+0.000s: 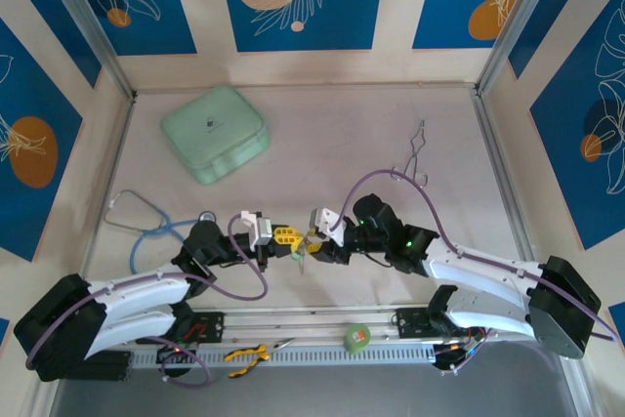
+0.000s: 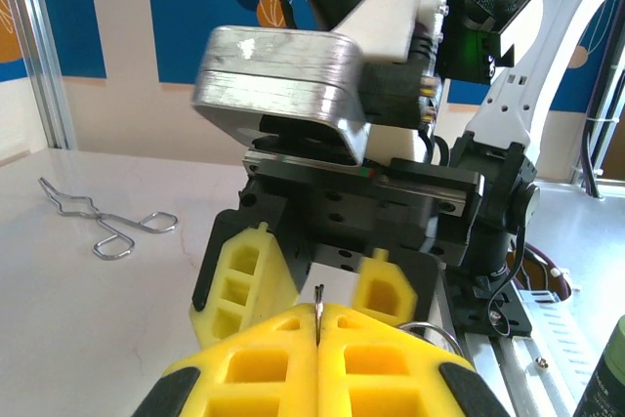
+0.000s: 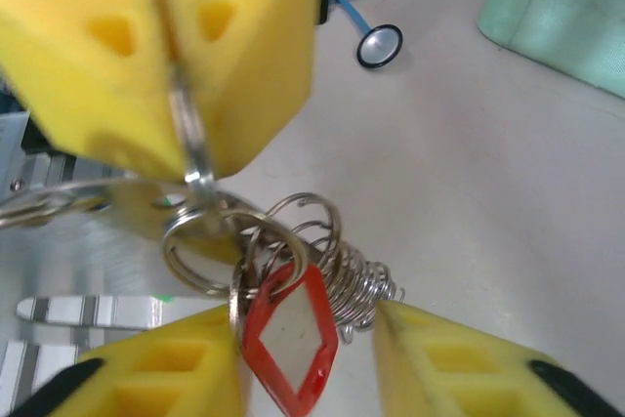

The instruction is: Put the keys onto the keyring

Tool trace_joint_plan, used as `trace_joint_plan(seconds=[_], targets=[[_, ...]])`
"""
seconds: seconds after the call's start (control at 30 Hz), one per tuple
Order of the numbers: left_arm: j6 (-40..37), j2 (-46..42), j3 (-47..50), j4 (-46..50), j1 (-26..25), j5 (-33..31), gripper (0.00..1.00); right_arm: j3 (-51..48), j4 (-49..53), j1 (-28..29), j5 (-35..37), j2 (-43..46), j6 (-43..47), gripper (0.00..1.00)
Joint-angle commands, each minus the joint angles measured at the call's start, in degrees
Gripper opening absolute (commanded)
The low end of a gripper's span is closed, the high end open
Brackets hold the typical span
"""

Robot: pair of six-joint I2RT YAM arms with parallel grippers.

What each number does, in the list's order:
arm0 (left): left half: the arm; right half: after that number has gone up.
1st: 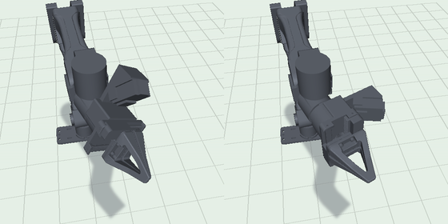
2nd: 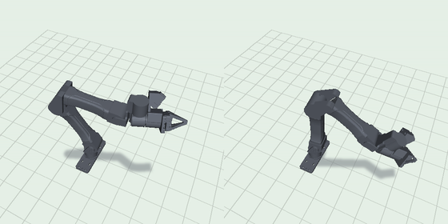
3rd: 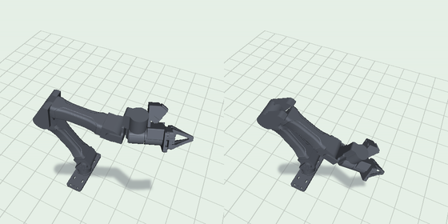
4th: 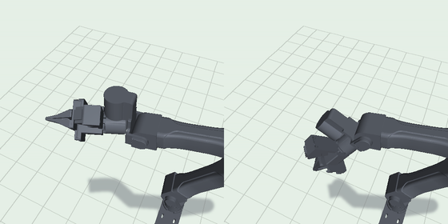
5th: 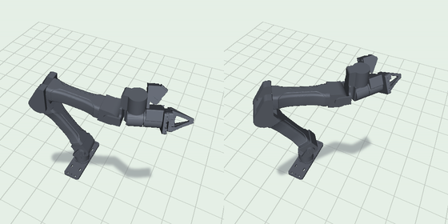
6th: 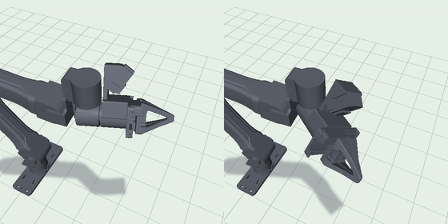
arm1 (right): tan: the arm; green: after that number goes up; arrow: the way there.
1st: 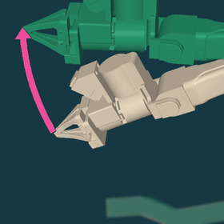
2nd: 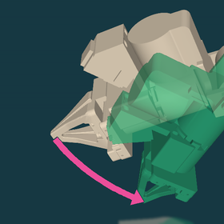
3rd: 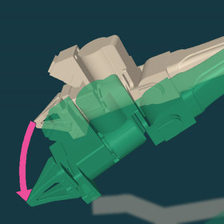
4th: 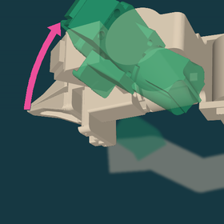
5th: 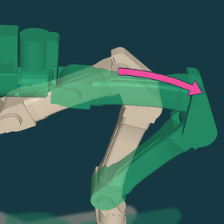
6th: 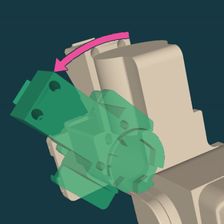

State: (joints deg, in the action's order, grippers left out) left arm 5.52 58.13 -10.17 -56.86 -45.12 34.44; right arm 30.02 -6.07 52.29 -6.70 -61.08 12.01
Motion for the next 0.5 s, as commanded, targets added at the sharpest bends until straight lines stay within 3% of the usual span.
trace_joint_plan(seconds=[0.0,0.1,0.47], targets=[[-0.81,-1.56,-1.25,0.01,-0.14,-0.06,0.0,-0.16,-3.96,0.53,1.51,0.32,-0.39,0.25],[-1.22,-2.15,-1.16,0.9,-0.16,-0.37,0.0,-0.16,-2.81,0.49,1.6,1.33,-0.07,0.13],[-6.59,-4.44,-3.68,14.53,-0.15,-1.87,0.0,6.21,12.1,0.55,6.19,5.44,4.89,0.0]])
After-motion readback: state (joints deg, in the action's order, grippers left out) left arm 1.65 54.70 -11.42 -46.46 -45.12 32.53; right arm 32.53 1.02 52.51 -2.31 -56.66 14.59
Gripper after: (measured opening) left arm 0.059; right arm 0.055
